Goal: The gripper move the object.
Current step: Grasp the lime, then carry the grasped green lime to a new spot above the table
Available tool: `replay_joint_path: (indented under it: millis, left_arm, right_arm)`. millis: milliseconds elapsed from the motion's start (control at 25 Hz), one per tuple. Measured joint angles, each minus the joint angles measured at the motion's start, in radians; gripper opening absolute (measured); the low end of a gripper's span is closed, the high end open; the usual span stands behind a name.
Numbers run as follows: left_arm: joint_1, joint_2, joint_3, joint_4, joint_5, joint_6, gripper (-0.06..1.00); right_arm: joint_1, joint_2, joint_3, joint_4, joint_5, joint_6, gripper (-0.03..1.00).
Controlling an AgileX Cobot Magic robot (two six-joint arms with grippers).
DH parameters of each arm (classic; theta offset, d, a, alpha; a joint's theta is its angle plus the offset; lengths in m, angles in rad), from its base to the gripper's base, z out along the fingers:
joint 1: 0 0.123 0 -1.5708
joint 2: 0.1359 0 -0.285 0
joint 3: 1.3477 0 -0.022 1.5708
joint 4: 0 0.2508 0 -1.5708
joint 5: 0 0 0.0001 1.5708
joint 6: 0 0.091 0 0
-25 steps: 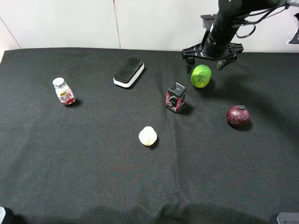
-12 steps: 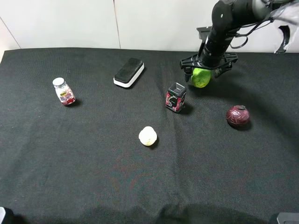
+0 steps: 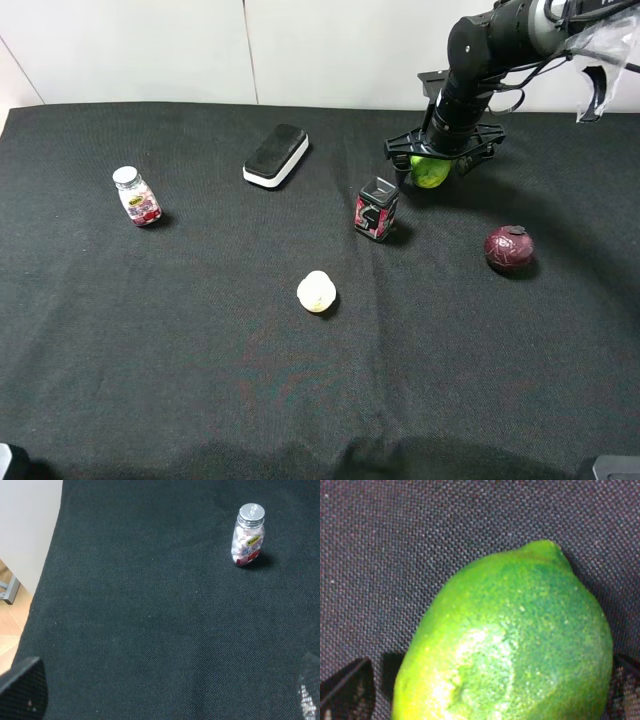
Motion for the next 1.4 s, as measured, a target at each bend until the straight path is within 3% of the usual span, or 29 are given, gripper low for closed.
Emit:
replay_joint_path:
  millis: [120, 240, 840, 1400]
  left_arm:
    - [0.000, 0.000, 0.000, 0.000, 0.000, 0.000, 1.00]
    - [0.000, 0.000, 0.000, 0.000, 0.000, 0.000, 1.00]
    - [0.000, 0.000, 0.000, 0.000, 0.000, 0.000, 1.00]
    - [0.000, 0.000, 0.000, 0.000, 0.000, 0.000, 1.00]
  right_arm:
    - [0.000, 0.000, 0.000, 0.000, 0.000, 0.000, 0.66]
    - [0.000, 0.000, 0.000, -0.002, 0.000, 0.001, 0.49]
    - [0.000, 0.003, 0.000, -0.002, -0.047, 0.001, 0.49]
    - [0.000, -0.042, 0.000, -0.005, 0.017, 0.001, 0.49]
